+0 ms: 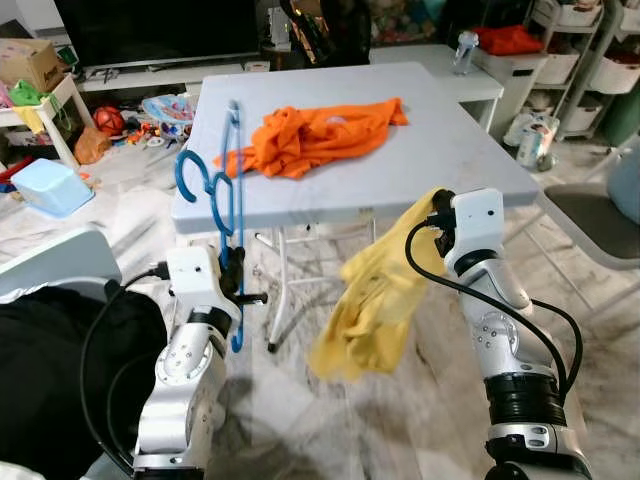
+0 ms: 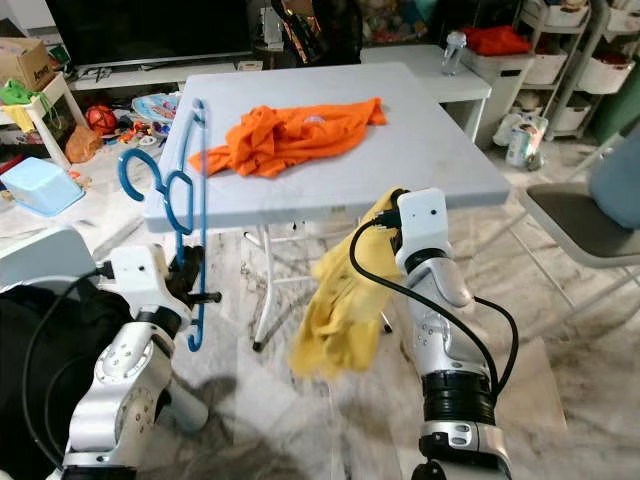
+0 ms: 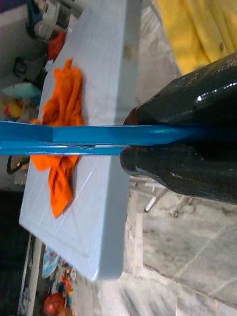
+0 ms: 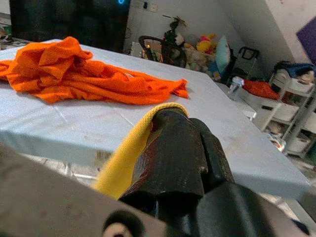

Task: Hang hanger

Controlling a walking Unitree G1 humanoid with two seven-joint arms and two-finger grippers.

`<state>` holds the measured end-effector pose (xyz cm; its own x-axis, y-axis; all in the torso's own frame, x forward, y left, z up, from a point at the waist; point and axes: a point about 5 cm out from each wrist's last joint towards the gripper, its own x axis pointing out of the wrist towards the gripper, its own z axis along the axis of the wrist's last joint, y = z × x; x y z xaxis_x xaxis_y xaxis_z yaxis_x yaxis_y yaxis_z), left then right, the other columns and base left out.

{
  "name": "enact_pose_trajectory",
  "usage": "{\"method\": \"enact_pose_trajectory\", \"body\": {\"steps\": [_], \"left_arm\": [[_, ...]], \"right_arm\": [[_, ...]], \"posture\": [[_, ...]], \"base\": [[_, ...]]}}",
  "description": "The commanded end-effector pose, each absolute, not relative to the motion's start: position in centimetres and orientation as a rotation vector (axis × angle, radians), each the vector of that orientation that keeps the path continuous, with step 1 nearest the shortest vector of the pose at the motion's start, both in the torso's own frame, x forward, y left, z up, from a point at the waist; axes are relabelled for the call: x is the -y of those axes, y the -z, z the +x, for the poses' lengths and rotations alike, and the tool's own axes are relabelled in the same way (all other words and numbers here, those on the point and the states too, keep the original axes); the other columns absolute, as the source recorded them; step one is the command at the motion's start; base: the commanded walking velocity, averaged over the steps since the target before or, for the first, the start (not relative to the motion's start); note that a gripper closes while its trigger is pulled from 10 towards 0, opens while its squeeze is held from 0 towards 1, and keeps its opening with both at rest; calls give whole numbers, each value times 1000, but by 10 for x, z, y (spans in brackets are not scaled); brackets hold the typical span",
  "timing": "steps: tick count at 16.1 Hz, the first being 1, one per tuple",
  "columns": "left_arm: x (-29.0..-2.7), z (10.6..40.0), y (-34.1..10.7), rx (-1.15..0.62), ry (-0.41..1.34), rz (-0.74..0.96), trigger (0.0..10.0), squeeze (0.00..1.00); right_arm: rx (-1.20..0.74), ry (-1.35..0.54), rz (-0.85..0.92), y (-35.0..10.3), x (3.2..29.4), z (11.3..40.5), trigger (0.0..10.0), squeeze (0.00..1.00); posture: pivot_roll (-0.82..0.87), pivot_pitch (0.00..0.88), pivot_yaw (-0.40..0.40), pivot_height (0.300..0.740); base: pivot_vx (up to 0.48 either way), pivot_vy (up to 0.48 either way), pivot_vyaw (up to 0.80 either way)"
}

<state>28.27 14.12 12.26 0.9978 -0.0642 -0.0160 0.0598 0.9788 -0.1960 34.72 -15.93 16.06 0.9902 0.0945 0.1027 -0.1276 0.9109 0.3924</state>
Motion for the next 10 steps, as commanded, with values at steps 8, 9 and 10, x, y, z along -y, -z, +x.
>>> {"method": "enact_pose_trajectory", "body": {"steps": [8,9,10], "left_arm": [[-157,292,-136,19,9,-178,10000,0],[-157,292,-137,19,8,-178,10000,0],[-158,292,-137,19,5,-178,10000,0]], "right_arm": [[122,-159,429,-171,142,351,10000,0],[121,-161,431,-171,142,352,10000,0],[122,-164,435,-171,141,352,10000,0]], "posture": [[-47,0,-9,740],[-47,0,-9,740],[-45,0,-9,740]], "base": [[432,0,-256],[458,0,0],[458,0,0]]}}
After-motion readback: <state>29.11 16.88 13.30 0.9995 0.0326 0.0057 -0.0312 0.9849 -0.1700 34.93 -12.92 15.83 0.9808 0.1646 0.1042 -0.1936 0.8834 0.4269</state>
